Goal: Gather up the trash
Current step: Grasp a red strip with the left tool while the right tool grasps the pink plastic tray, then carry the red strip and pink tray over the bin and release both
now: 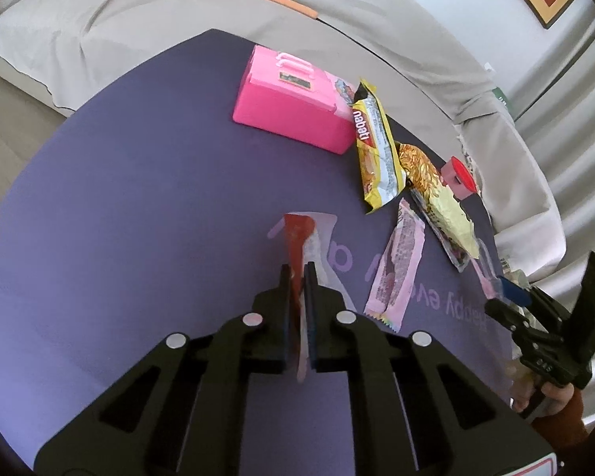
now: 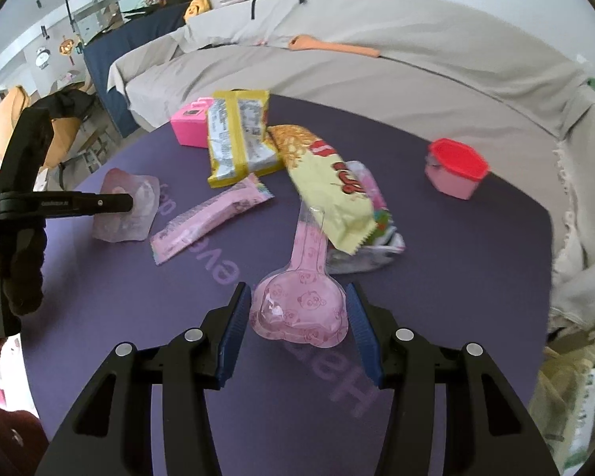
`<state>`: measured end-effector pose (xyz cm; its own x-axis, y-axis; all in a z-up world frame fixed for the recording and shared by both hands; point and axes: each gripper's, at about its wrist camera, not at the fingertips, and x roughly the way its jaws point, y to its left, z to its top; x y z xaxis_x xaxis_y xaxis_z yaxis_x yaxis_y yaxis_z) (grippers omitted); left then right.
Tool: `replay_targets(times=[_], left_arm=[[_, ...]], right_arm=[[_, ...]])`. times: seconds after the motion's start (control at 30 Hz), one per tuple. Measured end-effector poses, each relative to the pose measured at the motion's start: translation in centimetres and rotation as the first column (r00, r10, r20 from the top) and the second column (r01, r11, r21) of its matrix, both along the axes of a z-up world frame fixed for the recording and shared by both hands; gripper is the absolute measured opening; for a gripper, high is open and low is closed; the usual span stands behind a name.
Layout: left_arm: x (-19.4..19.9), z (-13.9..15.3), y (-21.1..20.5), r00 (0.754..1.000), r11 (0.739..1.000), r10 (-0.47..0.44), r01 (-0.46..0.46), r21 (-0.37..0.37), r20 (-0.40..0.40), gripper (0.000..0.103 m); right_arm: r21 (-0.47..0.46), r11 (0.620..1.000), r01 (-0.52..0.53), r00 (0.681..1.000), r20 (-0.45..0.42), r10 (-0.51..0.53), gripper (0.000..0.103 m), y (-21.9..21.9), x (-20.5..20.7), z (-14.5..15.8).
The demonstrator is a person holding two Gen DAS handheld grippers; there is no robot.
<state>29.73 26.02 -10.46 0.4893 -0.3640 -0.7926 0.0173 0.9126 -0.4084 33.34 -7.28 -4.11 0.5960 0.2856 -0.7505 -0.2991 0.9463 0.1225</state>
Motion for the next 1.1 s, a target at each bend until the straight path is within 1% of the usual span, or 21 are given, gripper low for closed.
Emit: replay_targets(times=[0.17,0.37,0.5,0.57,0.63,0.8,0.97,1.1], left_arm=[[-0.3,2.4,-1.4,0.999,1.000,-0.005,0.004,0.011,0.049,0.003],[-0.6,7.5,-5.3,0.986,0.998,-0.060,0.055,0.036,0.158,0.003],[-1.7,10.9,-8.9,0.964,0.992,-0.111,0.094,0.082,0.242,0.004],[-2.6,12.5,-11.0,0.948,0.987,-0.140,0.111,0.115,0.286,0.004],[-3.8,13.7,-13.0,0.932,0.982,-0.175,0.142,0.126,0.318,0.004],[-4.9,15.3,-16.1,0.910,0.971,-0.232,0.196,0.136,0.345,0.004],[-5.7,15.4,-17.9,0.902,0.964,-0.261,0.224,0.143,0.344,0.004],[-5.9,15.0,-18.7,0.903,0.961,-0.271,0.237,0.142,0.333,0.004]], right_arm=[[0.010,0.999,0.032,0.999,0.035,-0.032,0.047,-1.9,-1.3,0.8],[0.027,0.997,0.073,0.993,0.091,-0.075,0.047,-4.5,-3.4,2.2],[0.043,0.993,0.105,0.984,0.137,-0.110,0.047,-6.5,-5.4,3.6],[0.046,0.992,0.117,0.980,0.159,-0.123,0.047,-7.3,-6.4,4.3],[0.050,0.990,0.128,0.974,0.183,-0.135,0.047,-8.1,-7.5,5.0],[0.038,0.987,0.158,0.957,0.242,-0.163,0.047,-9.8,-9.6,6.6],[0.047,0.982,0.181,0.945,0.268,-0.187,0.047,-11.1,-11.2,7.4],[0.047,0.981,0.188,0.942,0.274,-0.193,0.047,-11.6,-11.9,7.5]])
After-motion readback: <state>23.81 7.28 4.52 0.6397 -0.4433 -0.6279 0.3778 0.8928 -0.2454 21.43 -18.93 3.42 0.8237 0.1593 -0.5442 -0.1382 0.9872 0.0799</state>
